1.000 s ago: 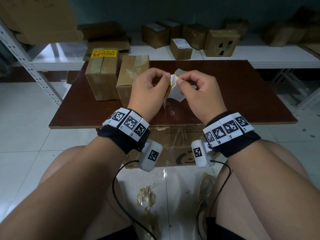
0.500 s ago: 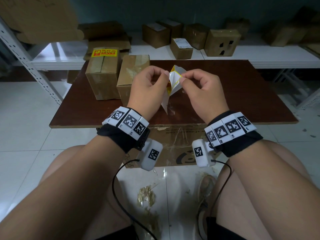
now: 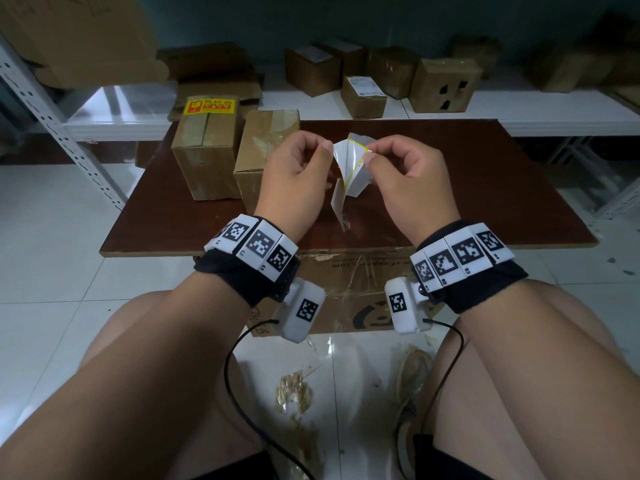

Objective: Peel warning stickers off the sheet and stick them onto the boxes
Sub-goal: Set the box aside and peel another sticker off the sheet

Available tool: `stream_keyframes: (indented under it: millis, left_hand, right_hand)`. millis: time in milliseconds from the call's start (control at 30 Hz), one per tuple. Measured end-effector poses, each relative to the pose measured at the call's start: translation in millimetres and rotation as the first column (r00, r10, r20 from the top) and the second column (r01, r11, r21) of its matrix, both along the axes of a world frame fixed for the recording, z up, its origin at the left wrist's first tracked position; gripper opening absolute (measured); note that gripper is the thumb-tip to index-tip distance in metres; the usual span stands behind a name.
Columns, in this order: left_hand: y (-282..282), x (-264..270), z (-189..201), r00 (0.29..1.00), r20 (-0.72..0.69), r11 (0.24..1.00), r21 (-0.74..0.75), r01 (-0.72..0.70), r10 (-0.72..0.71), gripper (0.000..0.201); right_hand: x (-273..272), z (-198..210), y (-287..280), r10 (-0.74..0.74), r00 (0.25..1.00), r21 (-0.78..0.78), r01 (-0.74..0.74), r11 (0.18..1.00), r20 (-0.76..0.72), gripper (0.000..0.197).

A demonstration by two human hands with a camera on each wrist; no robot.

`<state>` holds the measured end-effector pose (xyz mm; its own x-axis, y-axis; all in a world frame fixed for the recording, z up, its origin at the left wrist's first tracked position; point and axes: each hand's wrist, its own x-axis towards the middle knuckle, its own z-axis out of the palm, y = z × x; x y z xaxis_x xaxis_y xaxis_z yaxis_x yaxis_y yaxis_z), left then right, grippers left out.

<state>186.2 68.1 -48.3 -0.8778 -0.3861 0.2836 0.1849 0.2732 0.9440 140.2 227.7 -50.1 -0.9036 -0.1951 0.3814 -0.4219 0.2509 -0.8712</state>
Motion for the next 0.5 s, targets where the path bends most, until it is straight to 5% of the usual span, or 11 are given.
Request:
stream_keyframes:
  millis: [500]
  left_hand:
    - [2.4, -0.5, -3.2, 1.0, -0.009, 0.997, 0.065, -0.029, 0.029, 0.019]
  right_hand:
    - [-2.4, -2.0, 3.0, -0.025, 0.999, -0.03, 0.025, 0.999, 0.021, 0.012]
